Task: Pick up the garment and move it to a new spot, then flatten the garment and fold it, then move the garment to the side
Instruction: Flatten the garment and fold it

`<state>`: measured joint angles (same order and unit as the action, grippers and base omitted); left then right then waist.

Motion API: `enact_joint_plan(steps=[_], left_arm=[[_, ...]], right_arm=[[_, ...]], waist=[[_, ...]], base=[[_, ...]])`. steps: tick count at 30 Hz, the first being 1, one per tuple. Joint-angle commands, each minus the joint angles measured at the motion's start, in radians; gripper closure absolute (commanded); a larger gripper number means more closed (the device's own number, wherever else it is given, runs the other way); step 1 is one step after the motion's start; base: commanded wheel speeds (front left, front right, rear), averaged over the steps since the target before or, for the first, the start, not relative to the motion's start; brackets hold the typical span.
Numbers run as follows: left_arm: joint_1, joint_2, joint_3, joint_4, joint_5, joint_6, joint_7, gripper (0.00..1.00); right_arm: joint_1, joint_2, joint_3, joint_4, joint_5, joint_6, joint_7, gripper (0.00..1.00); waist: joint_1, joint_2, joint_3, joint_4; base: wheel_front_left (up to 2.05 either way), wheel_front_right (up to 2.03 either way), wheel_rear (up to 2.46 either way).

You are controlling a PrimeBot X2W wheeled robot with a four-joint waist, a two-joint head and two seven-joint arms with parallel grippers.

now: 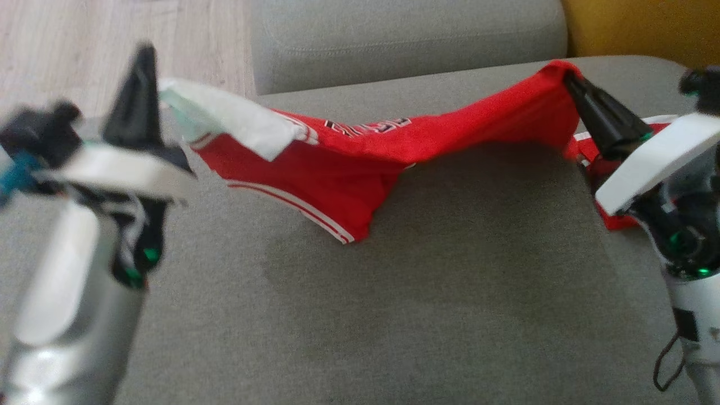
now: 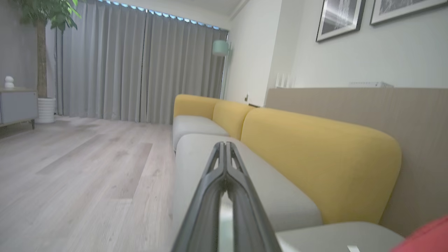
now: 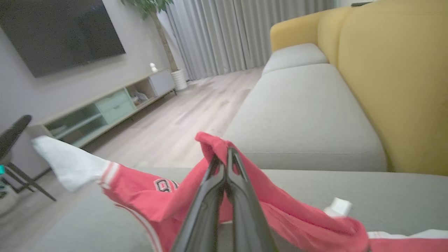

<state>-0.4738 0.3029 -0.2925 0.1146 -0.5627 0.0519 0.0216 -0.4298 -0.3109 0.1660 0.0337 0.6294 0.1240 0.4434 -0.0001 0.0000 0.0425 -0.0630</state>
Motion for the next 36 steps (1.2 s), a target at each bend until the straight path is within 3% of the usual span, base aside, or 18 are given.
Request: enact_joint_plan(steps=[1,6,14,29,30,31,32,33,36], left_arm=[[-0.118,0.045,0.067,-0.036,-0.022,-0.003,0.028,1.00],[-0.275,0.055,0.120,0.009,-0.059,0.008,0.061,1.00],[-0.430,0.048,0.156,0.046,-0.059,0.025,0.020,1.00],[-0.235,0.054,0.102,-0.111,-0.098,0.025,0.108,1.00],[-0.214,0.052,0.090,-0.114,-0.101,0.018,0.113,0.94],[-0.193,0.046,0.081,-0.115,-0.105,0.015,0.115,0.61],[-0.173,0.041,0.076,-0.115,-0.106,0.017,0.111,0.16],[-0.153,0.038,0.070,-0.114,-0.104,0.019,0.106,0.00],[-0.090,0.022,0.063,-0.113,-0.108,0.027,0.084,0.00]], right_arm=[[-0.044,-0.019,0.007,-0.093,0.088,0.007,0.042,1.00],[-0.138,0.005,-0.054,-0.154,0.217,0.007,0.042,1.00],[-0.238,-0.006,-0.056,-0.138,0.128,0.007,-0.121,1.00],[-0.118,-0.036,-0.052,-0.140,0.066,0.007,-0.115,1.00],[-0.112,-0.039,-0.055,-0.129,0.051,0.007,-0.112,1.00],[-0.105,-0.046,-0.060,-0.114,0.030,0.007,-0.110,1.00],[-0.097,-0.051,-0.068,-0.096,0.007,0.007,-0.110,1.00],[-0.088,-0.057,-0.078,-0.075,-0.019,0.007,-0.108,1.00],[-0.054,-0.072,-0.116,-0.013,-0.109,0.007,-0.098,1.00]], waist=[[0.0001,0.0000,-0.017,-0.006],[0.0001,0.0000,-0.039,-0.012],[0.0001,0.0000,-0.062,0.004],[0.0001,0.0000,-0.050,0.037],[0.0001,0.0000,-0.049,0.038],[0.0001,0.0000,-0.046,0.039],[0.0001,0.0000,-0.043,0.041],[0.0001,0.0000,-0.041,0.043],[0.0001,0.0000,-0.031,0.045]], base=[[0.00,0.00,0.00],[0.00,0.00,0.00],[0.00,0.00,0.00],[0.00,0.00,0.00],[0.00,0.00,0.00],[0.00,0.00,0.00],[0.00,0.00,0.00],[0.00,0.00,0.00],[0.00,0.00,0.00]])
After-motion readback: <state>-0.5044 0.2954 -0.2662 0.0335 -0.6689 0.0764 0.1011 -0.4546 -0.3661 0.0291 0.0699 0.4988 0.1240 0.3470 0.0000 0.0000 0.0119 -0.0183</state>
